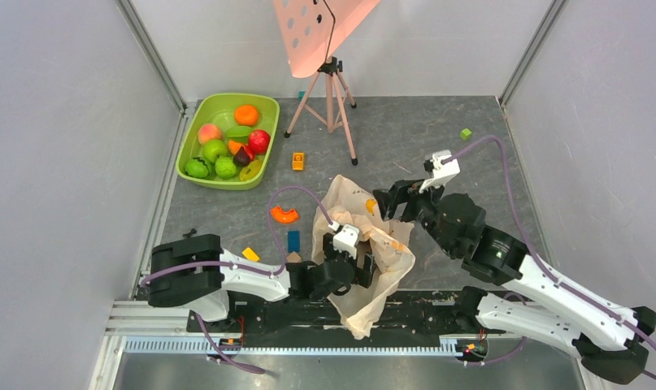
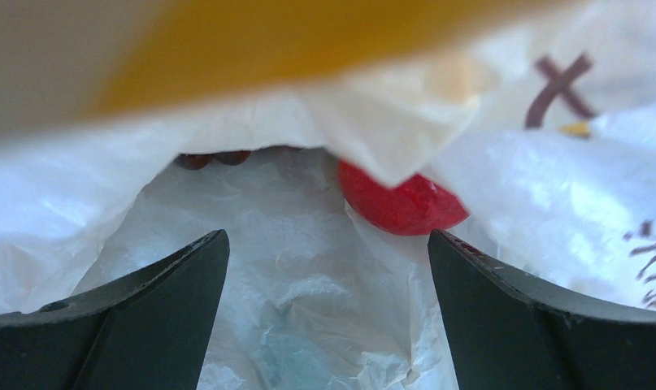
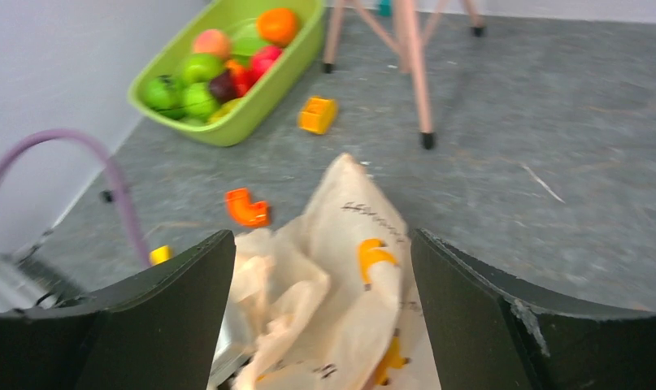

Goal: Take the fake fruits out of the plastic bag
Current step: Take out the fake fruit from the plastic bag.

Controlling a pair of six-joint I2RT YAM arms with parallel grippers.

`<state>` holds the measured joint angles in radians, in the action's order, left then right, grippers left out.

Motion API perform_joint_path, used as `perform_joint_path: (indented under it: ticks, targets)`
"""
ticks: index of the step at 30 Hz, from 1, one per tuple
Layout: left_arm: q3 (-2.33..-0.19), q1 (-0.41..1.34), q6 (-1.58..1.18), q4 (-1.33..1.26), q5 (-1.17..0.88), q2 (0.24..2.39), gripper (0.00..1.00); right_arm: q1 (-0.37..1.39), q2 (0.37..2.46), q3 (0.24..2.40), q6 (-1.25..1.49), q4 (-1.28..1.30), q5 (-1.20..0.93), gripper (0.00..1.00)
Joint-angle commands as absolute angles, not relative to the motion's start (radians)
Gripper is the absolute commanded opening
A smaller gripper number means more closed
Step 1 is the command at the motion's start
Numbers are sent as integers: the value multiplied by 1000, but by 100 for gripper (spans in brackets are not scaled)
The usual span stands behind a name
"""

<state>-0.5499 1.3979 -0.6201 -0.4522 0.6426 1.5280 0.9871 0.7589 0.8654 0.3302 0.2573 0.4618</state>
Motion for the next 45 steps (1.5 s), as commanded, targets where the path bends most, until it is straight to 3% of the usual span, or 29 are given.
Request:
perform_joint_path:
  ticks: [1,5,9,14,19,24,45]
  targets:
    - [-550,1396,-576,-523,644,1519,98,903,818,875,388,373,559,83]
    - [-551,1397,-564,-540,634,1530,99,764,817,779,434,378,513,83]
    - [-559,1397,-547,-553,620,1551,99,508,835,634,428,307,305,73]
    - [-567,1401,-505,-587,609,1572,100,362,891,461,420,139,138,61]
    - [-594,1401,-491,-604,597,1600,100,357,983,388,412,9,33,46]
    - [-634,1401,-474,-615,591,1637,100,358,983,315,432,-79,-66,38]
    - [-691,1329,-484,-607,542,1744,100,368,1044,212,444,-277,-647,27]
